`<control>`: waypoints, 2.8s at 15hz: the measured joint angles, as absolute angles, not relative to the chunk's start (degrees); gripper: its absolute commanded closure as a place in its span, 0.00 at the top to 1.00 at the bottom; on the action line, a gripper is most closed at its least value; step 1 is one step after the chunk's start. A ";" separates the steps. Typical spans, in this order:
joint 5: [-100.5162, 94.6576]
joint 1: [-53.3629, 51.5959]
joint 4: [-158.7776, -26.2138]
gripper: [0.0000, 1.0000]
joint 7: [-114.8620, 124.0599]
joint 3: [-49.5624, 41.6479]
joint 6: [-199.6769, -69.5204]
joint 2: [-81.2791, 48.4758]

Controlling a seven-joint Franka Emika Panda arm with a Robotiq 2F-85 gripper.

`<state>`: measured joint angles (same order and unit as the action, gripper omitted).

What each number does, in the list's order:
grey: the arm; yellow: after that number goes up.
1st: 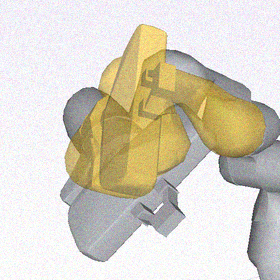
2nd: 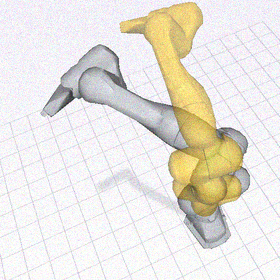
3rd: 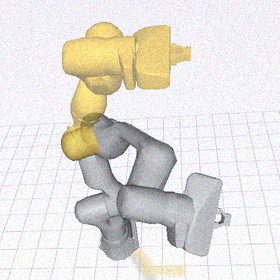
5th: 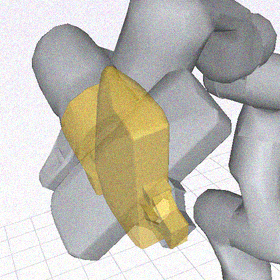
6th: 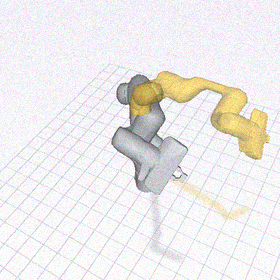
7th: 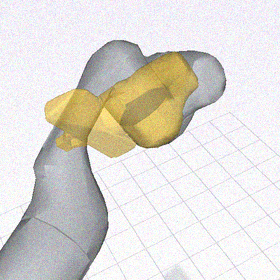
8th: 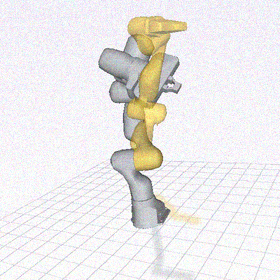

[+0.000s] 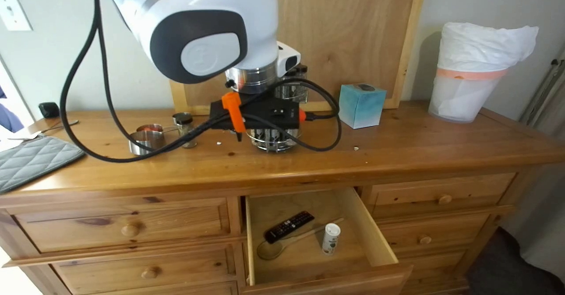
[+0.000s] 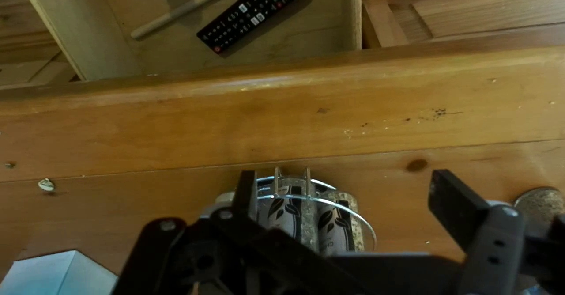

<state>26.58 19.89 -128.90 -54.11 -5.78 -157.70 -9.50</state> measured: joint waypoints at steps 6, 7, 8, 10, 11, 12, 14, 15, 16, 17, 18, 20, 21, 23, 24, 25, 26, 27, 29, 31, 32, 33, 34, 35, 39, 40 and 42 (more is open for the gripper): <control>31.11 20.18 -127.94 1.00 -58.38 -3.88 -164.26 -12.83; 32.46 20.49 -127.49 1.00 -59.28 -3.41 -165.08 -13.56; 33.96 20.90 -126.92 1.00 -60.15 -2.79 -165.81 -14.25; 36.61 21.81 -125.63 1.00 -61.78 -1.49 -166.77 -15.53; 37.74 22.30 -124.93 1.00 -62.42 -0.86 -167.03 -16.14; 38.74 22.78 -124.18 1.00 -62.95 -0.30 -167.23 -16.72; 39.62 23.27 -123.10 1.00 -63.42 0.20 -167.37 -17.61; 39.61 23.25 -123.11 1.00 -63.42 0.17 -167.37 -17.69; 39.61 23.24 -123.12 1.00 -63.42 0.16 -167.37 -17.67; 39.61 23.20 -123.12 1.00 -63.42 0.16 -167.37 -17.67; 39.61 23.20 -123.12 1.00 -63.42 0.16 -167.37 -17.67; 39.61 23.19 -123.12 1.00 -63.41 0.15 -167.37 -17.67; 39.61 23.19 -123.12 1.00 -63.41 0.15 -167.37 -17.67; 39.61 23.18 -123.12 1.00 -63.36 0.15 -167.37 -17.68; 39.65 23.22 -123.05 1.00 -63.36 0.29 -167.37 -17.75; 39.66 23.22 -122.89 1.00 -63.35 0.47 -167.37 -17.92; 39.68 23.20 -122.73 1.00 -63.25 0.67 -167.37 -18.14; 39.68 23.15 -122.58 1.00 -62.90 0.81 -167.37 -18.40; 39.90 23.14 -122.03 1.00 -62.52 1.17 -167.37 -19.09; 40.75 23.25 -121.00 1.00 -62.49 1.72 -167.37 -19.90; 41.41 23.36 -120.39 1.00 -62.50 2.06 -167.37 -20.28; 42.33 23.59 -119.67 1.00 -62.55 2.53 -167.38 -20.70; 43.07 23.85 -119.00 1.00 -62.56 2.97 -167.38 -21.06; 43.70 24.04 -118.34 1.00 -62.56 3.27 -167.38 -21.39; 44.98 24.76 -116.39 0.78 -62.56 3.92 -167.44 -22.72; 44.98 24.91 -116.03 0.68 -62.56 3.98 -167.45 -23.05; 45.01 25.26 -115.34 0.63 -62.56 4.18 -167.47 -23.73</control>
<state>45.01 25.26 -115.34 -62.56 4.18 -167.47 -23.73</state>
